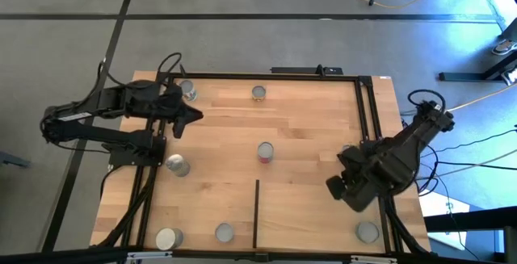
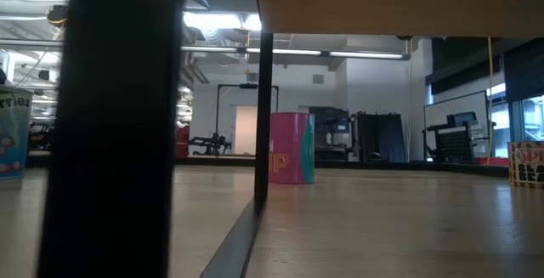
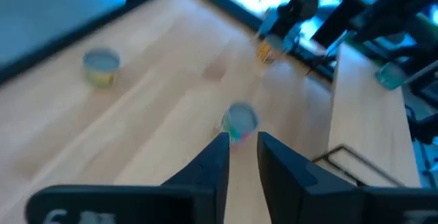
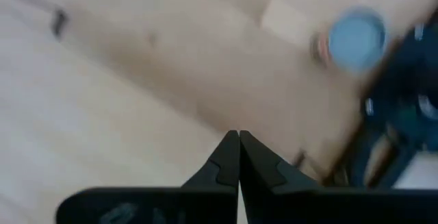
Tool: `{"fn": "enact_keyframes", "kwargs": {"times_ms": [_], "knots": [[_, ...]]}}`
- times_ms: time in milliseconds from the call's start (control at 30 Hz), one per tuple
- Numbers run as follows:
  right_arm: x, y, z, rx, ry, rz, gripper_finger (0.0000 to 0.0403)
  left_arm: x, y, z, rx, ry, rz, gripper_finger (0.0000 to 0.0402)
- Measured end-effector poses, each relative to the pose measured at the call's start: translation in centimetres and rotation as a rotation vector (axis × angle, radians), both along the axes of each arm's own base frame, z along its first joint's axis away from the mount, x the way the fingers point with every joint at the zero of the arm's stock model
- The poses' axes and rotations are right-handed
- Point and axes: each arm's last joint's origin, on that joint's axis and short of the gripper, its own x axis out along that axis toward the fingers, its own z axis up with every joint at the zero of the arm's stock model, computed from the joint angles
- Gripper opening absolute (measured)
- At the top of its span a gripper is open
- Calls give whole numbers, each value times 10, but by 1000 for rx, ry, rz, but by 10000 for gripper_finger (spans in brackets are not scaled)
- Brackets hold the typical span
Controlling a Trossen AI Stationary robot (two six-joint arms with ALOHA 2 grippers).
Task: Pick and place cans onto a shelf
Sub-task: Put the canned mushroom on the shelf
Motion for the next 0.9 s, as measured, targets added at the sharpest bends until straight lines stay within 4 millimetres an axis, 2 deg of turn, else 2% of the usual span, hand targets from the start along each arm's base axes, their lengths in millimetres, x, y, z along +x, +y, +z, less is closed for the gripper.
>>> {"fn": "enact_keyframes", "kwargs": {"times_ms": [133,333,433,533,733,900], "knots": [[9,-18,4,-37,-41,-51,4,13,8,8,65,-90,55,77],[17,-44,16,-133,-142,-109,5,37,31,12,251,-121,106,77],[18,-57,35,-198,-235,-102,5,48,49,13,264,-74,169,77],[19,-68,57,-270,-320,-77,5,61,67,25,267,-74,194,76],[13,-93,102,-408,-427,-16,5,97,105,48,359,25,104,78],[4,-112,135,-554,-486,-1,5,129,138,51,398,199,-20,76]]}}
